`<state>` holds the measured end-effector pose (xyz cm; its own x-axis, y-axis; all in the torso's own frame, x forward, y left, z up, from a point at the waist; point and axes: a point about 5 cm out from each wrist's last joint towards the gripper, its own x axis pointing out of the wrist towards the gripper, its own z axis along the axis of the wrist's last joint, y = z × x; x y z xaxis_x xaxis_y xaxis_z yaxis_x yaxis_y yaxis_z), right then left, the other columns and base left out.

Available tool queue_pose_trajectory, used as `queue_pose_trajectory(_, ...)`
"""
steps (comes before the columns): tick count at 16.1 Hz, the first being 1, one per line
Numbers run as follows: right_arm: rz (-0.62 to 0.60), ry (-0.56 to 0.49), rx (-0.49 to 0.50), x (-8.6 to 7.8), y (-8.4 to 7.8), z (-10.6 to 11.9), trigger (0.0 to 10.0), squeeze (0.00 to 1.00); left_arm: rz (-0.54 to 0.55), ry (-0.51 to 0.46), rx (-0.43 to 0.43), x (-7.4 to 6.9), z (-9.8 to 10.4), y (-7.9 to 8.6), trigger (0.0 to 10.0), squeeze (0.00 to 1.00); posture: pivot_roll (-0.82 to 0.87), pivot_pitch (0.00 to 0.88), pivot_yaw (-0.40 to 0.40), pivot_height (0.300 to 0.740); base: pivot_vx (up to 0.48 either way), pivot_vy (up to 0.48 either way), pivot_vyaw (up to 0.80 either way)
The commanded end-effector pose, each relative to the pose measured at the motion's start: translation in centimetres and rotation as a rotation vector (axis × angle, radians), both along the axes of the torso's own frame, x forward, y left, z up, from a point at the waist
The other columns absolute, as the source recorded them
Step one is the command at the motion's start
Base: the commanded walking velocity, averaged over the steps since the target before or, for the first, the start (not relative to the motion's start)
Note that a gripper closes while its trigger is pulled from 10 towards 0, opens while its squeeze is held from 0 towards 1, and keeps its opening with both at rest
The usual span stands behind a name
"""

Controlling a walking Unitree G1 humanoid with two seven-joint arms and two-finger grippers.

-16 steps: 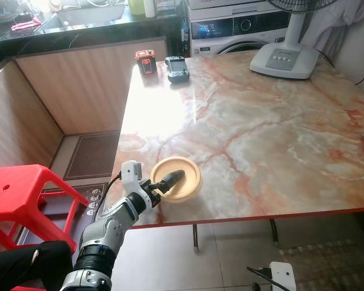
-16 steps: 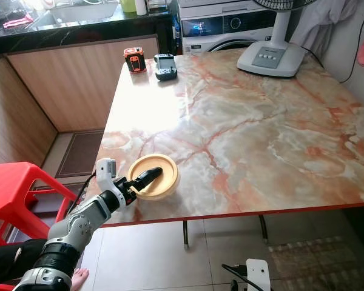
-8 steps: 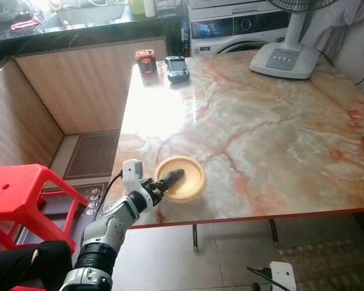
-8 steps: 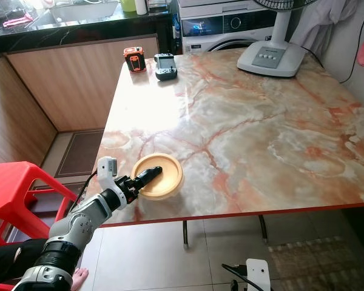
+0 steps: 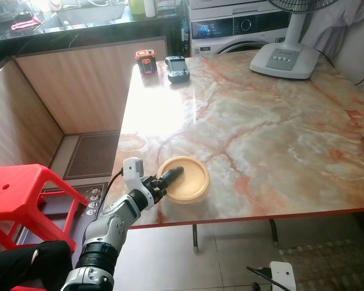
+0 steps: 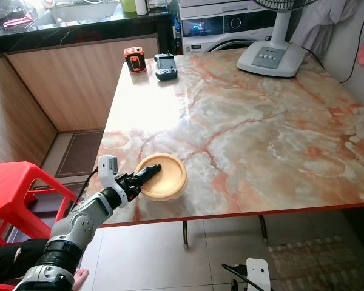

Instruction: Restocking fridge

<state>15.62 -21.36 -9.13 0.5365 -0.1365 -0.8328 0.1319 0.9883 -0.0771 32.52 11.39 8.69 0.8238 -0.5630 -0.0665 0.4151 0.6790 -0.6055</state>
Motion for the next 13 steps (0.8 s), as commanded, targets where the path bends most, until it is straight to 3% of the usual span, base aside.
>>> queue_pose_trajectory(1, 0.001, 0.002, 0.008, 0.0, 0.3, 0.0, 10.0, 0.00, 0.018, 0.037, 0.032, -0.2, -0.9, 0.3, 0.0, 0.00, -0.10, 0.000, 0.080, 0.740, 0.000, 0.000, 0.00)
queue_pose_trajectory(4, 0.004, 0.003, 0.008, 0.0, 0.3, -0.1, 10.0, 0.00, 0.081, -0.020, -0.026, -0.1, -0.1, 0.5, 0.0, 0.00, -0.10, 0.000, 0.080, 0.740, 0.000, 0.000, 0.00)
queue_pose_trajectory(8, 0.003, 0.003, 0.006, 0.0, 0.3, -0.1, 10.0, 0.00, 0.132, -0.058, -0.170, -0.3, 0.9, 0.4, 0.0, 0.00, -0.10, 0.000, 0.080, 0.740, 0.000, 0.000, 0.00)
queue_pose_trajectory(11, 0.003, 0.003, 0.004, 0.0, 0.2, 0.0, 10.0, 0.00, 0.138, -0.060, -0.195, -0.5, 1.1, 0.1, 0.0, 0.00, -0.10, 0.000, 0.079, 0.740, 0.000, 0.000, 0.00)
queue_pose_trajectory(12, 0.002, 0.003, 0.003, 0.0, 0.2, 0.0, 10.0, 0.00, 0.141, -0.064, -0.199, -0.6, 1.1, 0.1, 4.1, 0.00, -0.10, 0.000, 0.078, 0.740, 0.000, 0.000, 0.00)
queue_pose_trajectory(13, 0.002, 0.003, 0.003, 0.0, 0.2, 0.0, 10.0, 0.00, 0.143, -0.066, -0.201, -0.7, 1.2, 0.1, 4.1, 0.00, -0.10, 0.000, 0.078, 0.740, 0.000, 0.000, 0.00)
